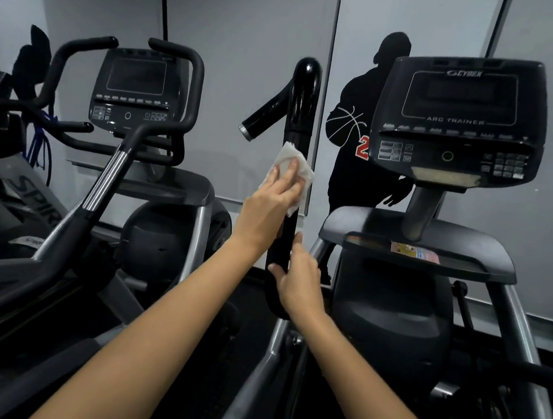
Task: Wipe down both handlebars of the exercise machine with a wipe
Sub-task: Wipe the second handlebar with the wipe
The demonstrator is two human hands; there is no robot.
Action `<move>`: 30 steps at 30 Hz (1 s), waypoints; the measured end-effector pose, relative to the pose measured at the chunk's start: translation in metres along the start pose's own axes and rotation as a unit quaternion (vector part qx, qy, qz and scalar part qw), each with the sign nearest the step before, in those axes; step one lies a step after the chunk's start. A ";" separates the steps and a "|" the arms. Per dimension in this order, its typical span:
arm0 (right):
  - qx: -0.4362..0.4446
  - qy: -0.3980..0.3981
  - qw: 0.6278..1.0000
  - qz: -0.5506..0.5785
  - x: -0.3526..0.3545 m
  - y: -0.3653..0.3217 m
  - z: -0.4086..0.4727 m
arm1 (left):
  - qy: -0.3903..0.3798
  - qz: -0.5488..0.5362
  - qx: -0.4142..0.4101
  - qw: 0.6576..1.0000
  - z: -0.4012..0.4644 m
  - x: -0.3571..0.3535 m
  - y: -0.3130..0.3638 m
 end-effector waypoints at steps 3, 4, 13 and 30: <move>0.077 0.019 0.994 -0.075 -0.001 -0.013 -0.011 | 0.008 -0.006 0.017 1.000 0.010 0.004 -0.002; 0.102 0.037 0.988 -0.110 -0.002 -0.016 -0.015 | 0.014 -0.012 0.022 1.000 0.006 0.003 -0.001; 0.162 0.101 0.939 -0.285 -0.011 -0.018 -0.021 | 0.055 -0.052 -0.003 0.997 -0.020 0.005 0.001; 0.183 0.119 0.933 -0.285 -0.010 -0.020 -0.021 | 0.051 -0.039 0.016 0.998 0.019 0.010 -0.001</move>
Point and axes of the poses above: each hand's wrist, its own z-axis towards the middle knuckle, its own x-axis out of the back of the hand, y = z × x, the point moved 9 cm from there along z, towards the middle knuckle, and after that the axes turned 3 degrees about x, right-handed, at the moved point
